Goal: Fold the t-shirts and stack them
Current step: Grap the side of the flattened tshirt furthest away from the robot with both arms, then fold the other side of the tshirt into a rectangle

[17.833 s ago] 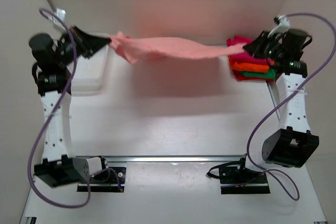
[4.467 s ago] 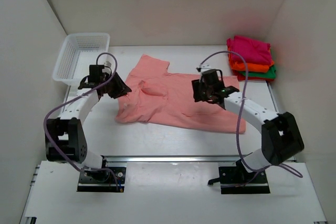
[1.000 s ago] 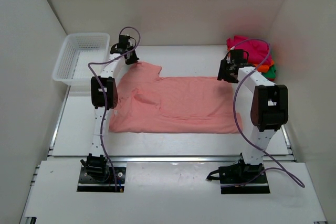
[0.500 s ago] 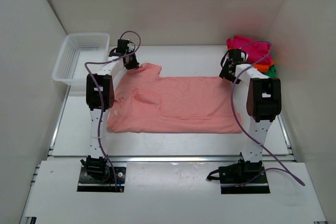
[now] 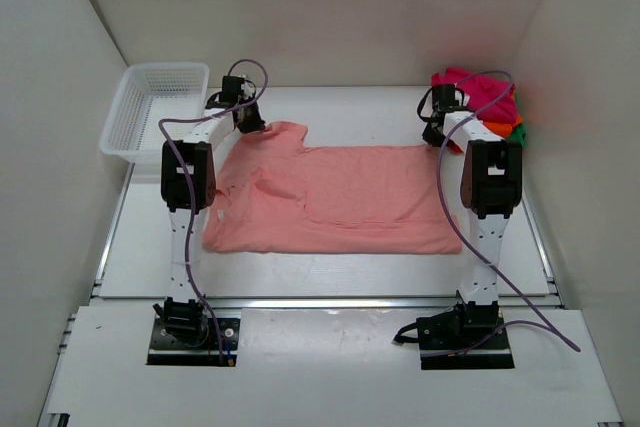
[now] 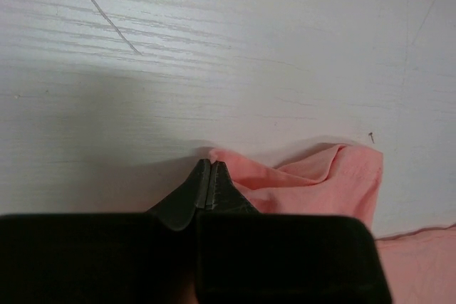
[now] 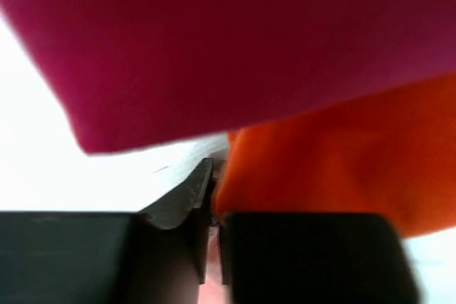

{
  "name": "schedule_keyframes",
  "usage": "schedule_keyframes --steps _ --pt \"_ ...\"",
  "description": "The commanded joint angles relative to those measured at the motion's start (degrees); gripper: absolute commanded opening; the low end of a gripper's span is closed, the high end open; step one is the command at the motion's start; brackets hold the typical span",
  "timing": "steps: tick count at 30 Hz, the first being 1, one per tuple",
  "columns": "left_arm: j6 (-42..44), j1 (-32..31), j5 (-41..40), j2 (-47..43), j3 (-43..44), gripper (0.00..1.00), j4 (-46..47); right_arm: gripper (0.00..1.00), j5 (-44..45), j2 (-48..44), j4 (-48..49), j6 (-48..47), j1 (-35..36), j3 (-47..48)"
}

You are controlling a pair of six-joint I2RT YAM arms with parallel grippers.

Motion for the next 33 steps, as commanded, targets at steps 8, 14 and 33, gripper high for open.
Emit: schedule_keyframes --steps 8,14,33 --pt "0.15 2.39 3.97 -11.56 -3.5 0.0 1.4 0.0 -3.47 -6.61 6.09 -4.18 -0.1 -7.74" --pt "2.87 4.41 6.96 -19.91 -10.17 0.0 0.27 0.0 -4.26 -17.58 15.04 -7.43 0.26 -18.03" --pt "5.34 6.34 9.94 -56.2 -51.48 0.0 0.96 0.0 -16.57 -30.08 19.98 -13.67 -5.89 -35.35"
